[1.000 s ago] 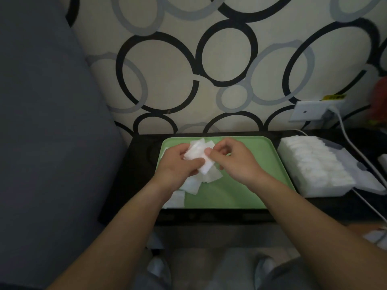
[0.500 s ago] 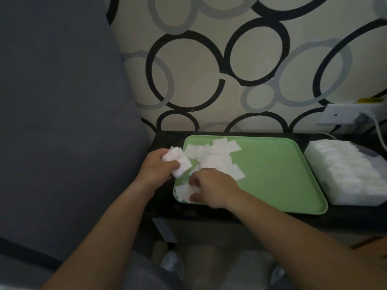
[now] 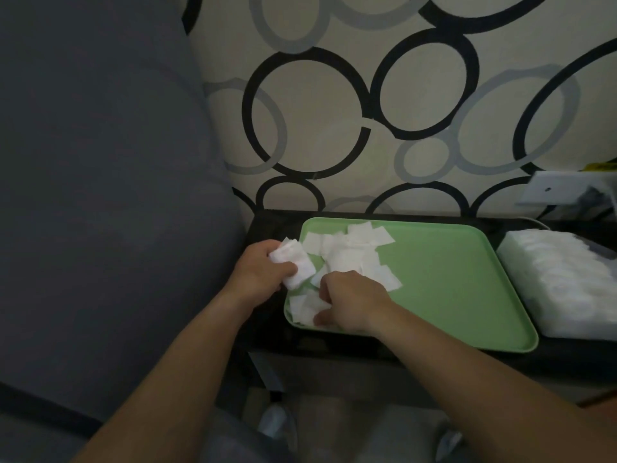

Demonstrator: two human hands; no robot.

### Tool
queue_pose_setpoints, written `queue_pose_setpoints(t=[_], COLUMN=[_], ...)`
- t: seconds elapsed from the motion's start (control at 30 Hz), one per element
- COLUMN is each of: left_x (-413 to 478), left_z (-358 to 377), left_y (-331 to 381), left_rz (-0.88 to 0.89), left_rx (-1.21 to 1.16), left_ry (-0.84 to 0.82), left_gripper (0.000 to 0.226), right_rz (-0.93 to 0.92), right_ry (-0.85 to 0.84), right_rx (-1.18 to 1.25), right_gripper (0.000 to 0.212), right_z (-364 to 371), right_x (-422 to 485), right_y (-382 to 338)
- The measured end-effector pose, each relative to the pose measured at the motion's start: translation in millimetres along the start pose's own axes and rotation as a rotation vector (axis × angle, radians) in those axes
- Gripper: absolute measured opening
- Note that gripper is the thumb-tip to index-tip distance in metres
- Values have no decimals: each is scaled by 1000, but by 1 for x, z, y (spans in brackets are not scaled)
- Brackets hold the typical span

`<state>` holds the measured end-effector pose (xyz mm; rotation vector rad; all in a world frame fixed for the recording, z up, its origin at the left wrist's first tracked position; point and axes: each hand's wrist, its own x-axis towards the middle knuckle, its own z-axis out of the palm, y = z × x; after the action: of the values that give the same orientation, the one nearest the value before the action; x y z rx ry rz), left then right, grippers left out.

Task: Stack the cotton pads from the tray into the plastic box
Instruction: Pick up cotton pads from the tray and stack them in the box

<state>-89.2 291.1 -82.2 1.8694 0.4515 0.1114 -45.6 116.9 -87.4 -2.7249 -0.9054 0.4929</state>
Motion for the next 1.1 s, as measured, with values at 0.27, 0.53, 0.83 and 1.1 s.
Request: queue_pose_setpoints(t=[0.27, 0.53, 0.83, 1.1], left_x=[2, -8, -17, -21], left_z=[6, 30, 55, 76], left_y=[5, 25, 48, 65], left_rz=[-103, -32, 2, -106], left_rx=[-202, -229, -289, -329], left_ry=[26, -65, -142, -123], left_gripper=[38, 27, 15, 28], right_rz=[-125, -78, 63, 121], right_ry=[-55, 39, 212, 321], right_rx=[582, 1232, 1178, 1075], right_gripper=[12, 12, 19, 10], right_z=[-27, -44, -44, -47], right_x=[-14, -21, -21, -29], right_y=[31, 49, 54, 66])
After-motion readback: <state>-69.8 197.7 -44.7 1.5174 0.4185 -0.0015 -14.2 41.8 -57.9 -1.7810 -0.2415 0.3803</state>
